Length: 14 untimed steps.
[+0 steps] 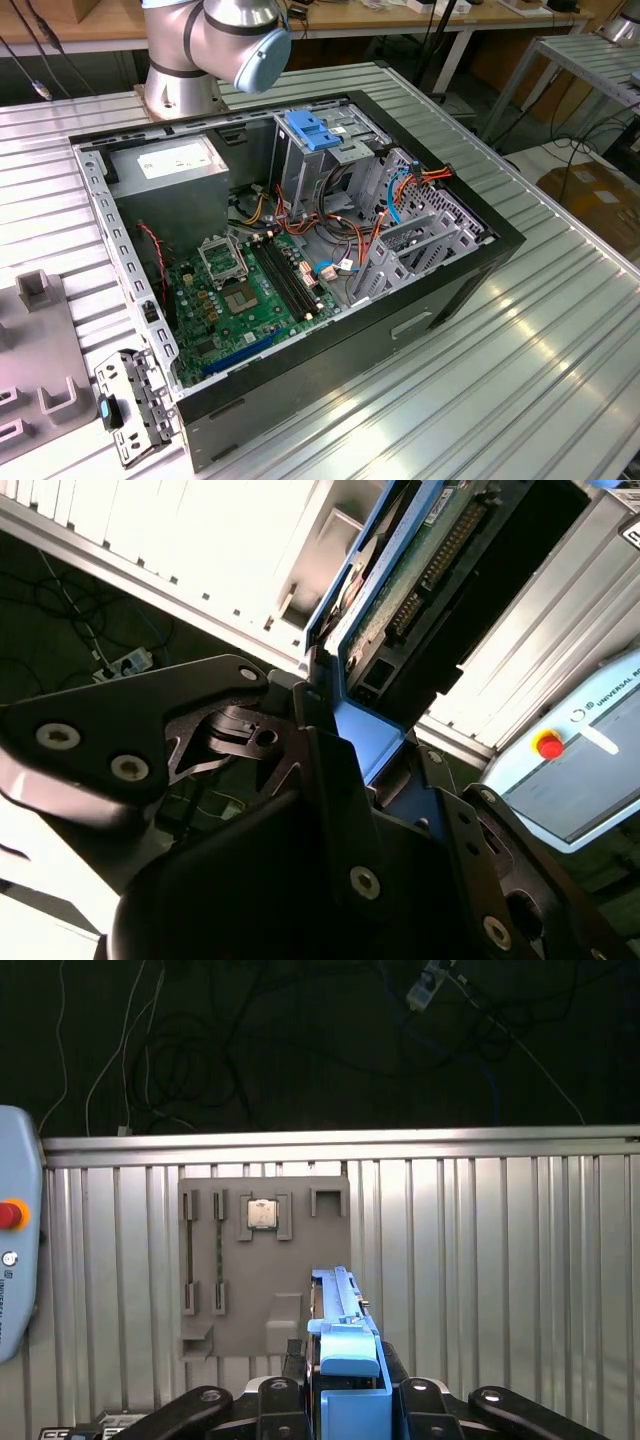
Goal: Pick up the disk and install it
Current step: 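Pick up the disk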
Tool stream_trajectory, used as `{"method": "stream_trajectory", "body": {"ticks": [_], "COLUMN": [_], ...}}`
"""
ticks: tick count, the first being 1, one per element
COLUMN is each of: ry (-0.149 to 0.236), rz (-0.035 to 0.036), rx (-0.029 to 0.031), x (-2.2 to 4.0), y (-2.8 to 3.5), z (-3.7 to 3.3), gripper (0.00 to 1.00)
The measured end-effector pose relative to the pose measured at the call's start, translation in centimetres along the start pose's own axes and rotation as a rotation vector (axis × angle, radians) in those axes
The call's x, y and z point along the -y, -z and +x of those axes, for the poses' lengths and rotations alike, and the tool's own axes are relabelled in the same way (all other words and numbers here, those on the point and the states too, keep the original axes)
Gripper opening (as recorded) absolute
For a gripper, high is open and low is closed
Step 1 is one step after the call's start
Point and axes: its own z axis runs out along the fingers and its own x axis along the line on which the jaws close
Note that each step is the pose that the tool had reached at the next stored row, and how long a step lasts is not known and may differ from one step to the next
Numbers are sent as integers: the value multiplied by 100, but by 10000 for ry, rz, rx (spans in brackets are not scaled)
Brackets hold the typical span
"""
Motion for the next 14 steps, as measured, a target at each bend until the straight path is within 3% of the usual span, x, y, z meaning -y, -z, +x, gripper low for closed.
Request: {"method": "stream_trajectory", "body": {"ticks": [14], "ry": [0], "rz": [1], "rx": [-6], "x": [262], "y": [-3], "z": [-8], "gripper": [37]}}
